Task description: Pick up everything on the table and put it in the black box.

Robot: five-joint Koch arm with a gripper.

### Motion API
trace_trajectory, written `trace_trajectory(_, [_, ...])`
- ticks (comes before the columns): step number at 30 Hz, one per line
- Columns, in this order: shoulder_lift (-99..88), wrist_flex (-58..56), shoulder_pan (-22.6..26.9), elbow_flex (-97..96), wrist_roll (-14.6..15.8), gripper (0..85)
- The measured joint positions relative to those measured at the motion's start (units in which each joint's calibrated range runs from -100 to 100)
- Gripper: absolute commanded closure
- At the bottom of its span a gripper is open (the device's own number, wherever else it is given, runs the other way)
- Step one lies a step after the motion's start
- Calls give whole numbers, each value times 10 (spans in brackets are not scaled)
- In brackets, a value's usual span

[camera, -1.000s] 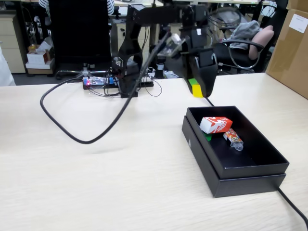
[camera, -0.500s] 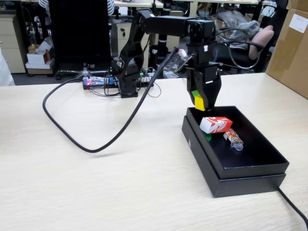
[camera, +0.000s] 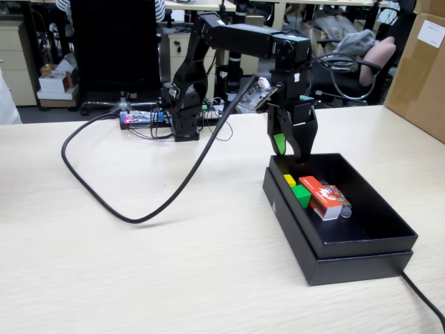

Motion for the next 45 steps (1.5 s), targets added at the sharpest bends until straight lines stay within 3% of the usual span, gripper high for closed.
trace_trajectory(5, [-92,0,-5,0,-2,512])
trace_trajectory(8, [-142,0,-14,0,-5,460])
trace_trajectory(13, [-184,2,-53,-12,-25,426])
trace_trajectory(21, [-301,141,-117,-278,-72,402])
trace_trajectory(28, [-436,181,-137,-437,-87,400])
trace_trajectory(39, [-649,344,-178,-755,-121,390])
trace_trajectory(45, [-713,428,-182,-868,-122,375])
